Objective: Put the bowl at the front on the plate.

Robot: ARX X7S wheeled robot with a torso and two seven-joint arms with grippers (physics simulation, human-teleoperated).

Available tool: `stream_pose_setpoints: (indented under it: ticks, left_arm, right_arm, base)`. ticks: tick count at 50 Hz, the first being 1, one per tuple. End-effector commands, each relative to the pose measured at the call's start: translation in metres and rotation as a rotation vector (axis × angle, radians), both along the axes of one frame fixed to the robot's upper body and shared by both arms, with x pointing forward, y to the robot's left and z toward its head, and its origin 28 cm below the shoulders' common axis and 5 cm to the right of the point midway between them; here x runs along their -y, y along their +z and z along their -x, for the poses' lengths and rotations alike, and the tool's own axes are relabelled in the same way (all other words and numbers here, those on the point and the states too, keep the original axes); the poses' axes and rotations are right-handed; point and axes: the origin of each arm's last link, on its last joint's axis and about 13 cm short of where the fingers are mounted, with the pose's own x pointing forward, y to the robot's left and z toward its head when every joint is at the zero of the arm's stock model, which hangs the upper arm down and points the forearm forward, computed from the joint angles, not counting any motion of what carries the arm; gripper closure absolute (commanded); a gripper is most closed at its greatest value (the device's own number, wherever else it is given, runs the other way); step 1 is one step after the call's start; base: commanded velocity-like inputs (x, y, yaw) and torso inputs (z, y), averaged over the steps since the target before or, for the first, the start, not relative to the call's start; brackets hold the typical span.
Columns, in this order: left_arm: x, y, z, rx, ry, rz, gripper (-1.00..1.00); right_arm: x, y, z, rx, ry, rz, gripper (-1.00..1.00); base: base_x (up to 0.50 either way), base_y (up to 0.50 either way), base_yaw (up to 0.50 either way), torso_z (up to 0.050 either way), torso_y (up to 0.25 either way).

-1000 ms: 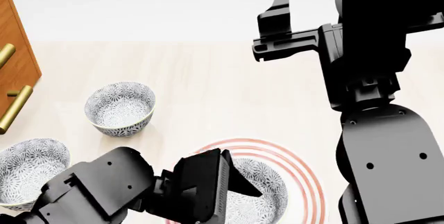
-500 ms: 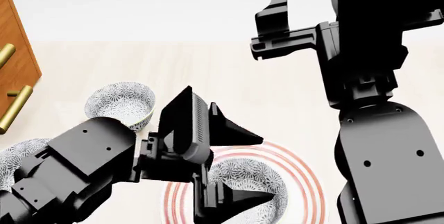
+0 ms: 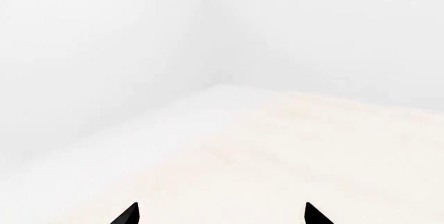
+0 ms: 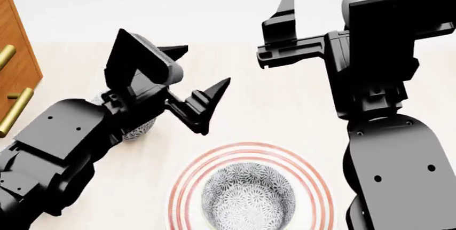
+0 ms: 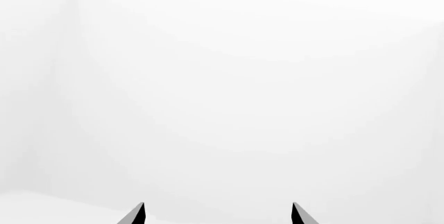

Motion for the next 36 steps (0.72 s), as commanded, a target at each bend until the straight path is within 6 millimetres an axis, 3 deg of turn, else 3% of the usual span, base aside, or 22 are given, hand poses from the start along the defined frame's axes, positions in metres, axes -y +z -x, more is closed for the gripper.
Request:
stream_pose_setpoints:
  ticks: [1, 17, 36]
  left_arm:
    - [-0.021, 0.01, 0.008, 0.037, 0.328, 0.072, -1.0]
    - [-0.028, 0.027, 0.05, 0.181, 0.419, 0.088, -1.0]
    - [-0.029, 0.021, 0.081, 0.287, 0.451, 0.079, -1.0]
  right_arm:
    - [0.001, -0.006, 0.0, -0.002, 0.0, -0.021, -1.0]
    - [0.002, -0.01, -0.001, -0.003, -0.005, -0.041, -1.0]
    - [0.002, -0.018, 0.0, -0.006, -0.014, -0.028, -1.0]
  base:
    - [0.0, 0.0, 0.0, 0.0, 0.0]
    - [0.0, 0.0, 0.0, 0.0, 0.0]
    - [0.0, 0.0, 0.0, 0.0, 0.0]
